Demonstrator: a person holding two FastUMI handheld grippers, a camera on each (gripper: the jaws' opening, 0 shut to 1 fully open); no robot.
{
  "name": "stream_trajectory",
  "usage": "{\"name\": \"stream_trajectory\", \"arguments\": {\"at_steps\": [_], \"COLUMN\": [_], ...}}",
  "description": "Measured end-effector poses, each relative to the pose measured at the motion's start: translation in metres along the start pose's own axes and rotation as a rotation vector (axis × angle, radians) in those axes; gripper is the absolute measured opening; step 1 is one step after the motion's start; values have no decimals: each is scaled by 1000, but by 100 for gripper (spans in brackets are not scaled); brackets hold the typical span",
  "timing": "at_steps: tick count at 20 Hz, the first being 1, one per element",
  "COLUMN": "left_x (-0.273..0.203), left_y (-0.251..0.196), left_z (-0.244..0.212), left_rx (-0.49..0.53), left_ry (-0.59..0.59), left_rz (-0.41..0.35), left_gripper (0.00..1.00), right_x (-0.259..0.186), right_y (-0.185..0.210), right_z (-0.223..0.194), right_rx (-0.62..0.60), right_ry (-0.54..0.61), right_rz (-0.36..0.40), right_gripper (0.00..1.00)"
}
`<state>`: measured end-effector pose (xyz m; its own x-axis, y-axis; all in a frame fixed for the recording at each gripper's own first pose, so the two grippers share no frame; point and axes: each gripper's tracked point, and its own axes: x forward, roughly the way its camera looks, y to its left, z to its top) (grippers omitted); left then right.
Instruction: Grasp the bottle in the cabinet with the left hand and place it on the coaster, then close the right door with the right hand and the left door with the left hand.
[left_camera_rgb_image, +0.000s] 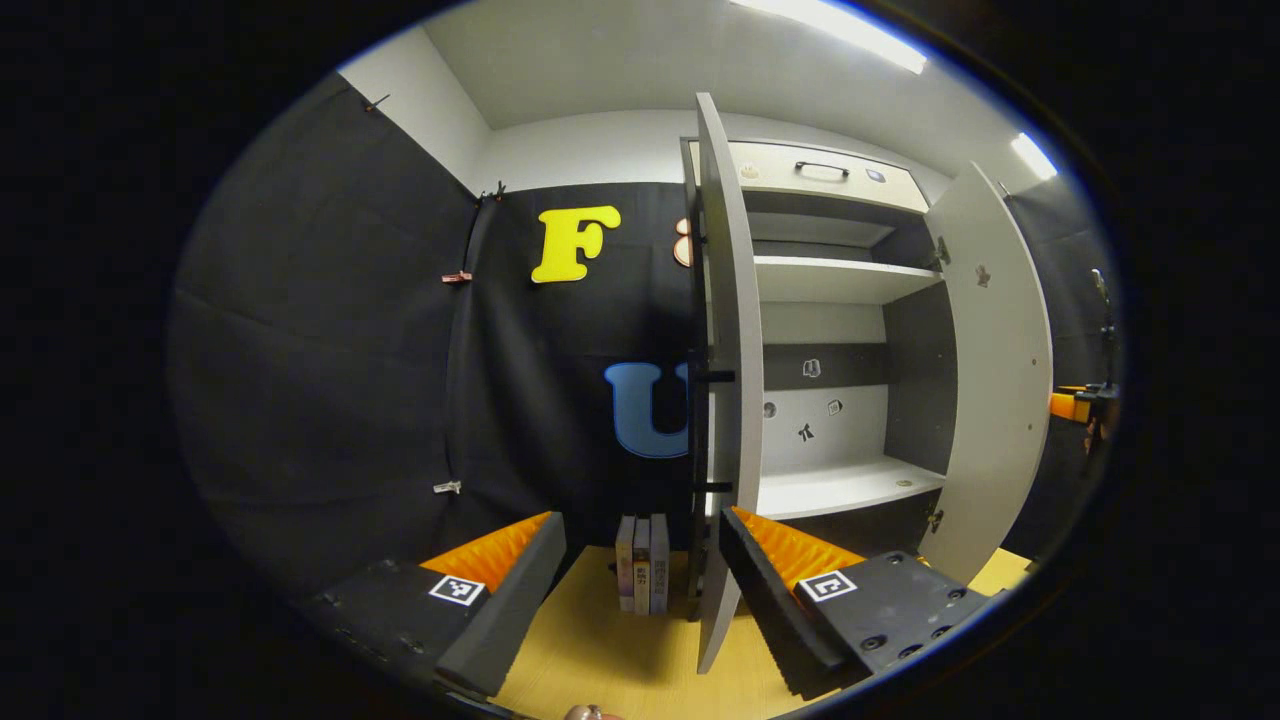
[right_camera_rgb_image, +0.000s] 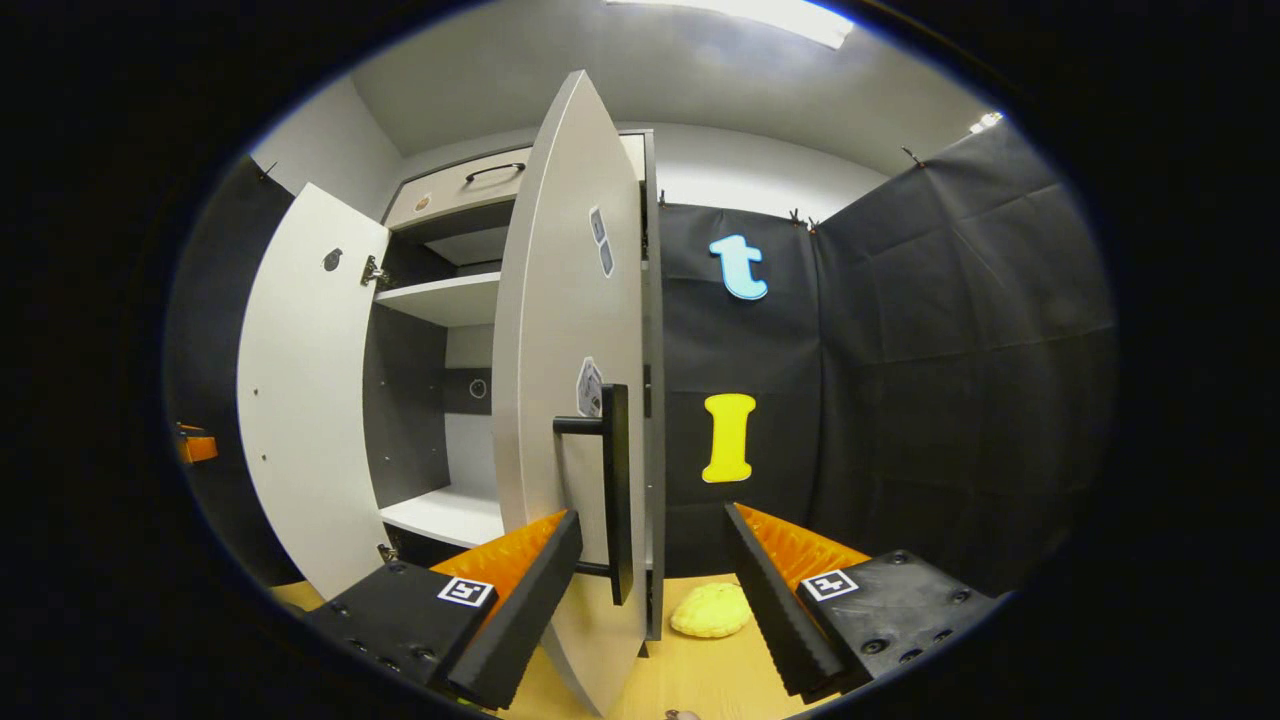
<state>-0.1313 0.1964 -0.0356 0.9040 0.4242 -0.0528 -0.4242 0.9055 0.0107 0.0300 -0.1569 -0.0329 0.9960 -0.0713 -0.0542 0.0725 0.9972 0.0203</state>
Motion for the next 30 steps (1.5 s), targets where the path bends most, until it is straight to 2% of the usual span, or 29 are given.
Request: {"name": "stream_trajectory", "arguments": {"at_steps": [3, 7, 10, 15, 25, 27, 30], "left_x": [4, 10, 18, 33, 73, 74, 77], "left_y": [3, 10, 13, 4, -16, -16, -22], "left_z": [0, -8, -10, -12, -10, -10, -10], "left_rx": [-7, -34, -47, -66, -49, -51, -65], "left_ry": [-2, 22, 24, 22, -22, -27, -24], "left_rz": [-4, -4, -11, -44, -109, -122, -154], "left_gripper": [98, 98, 98, 98, 98, 93, 94], "right_x": [11, 30, 28, 19, 3, 1, 0], "right_y": [31, 78, 99, 104, 84, 78, 70], "right_z": [-4, -14, -11, -8, -13, -14, -19], "right_rx": [11, 49, 49, 22, 11, 7, 7], "right_ry": [4, 48, 31, 28, 41, 46, 62], "right_rz": [57, 173, 219, 222, 165, 149, 127], "right_gripper": [96, 96, 96, 98, 98, 98, 98]}}
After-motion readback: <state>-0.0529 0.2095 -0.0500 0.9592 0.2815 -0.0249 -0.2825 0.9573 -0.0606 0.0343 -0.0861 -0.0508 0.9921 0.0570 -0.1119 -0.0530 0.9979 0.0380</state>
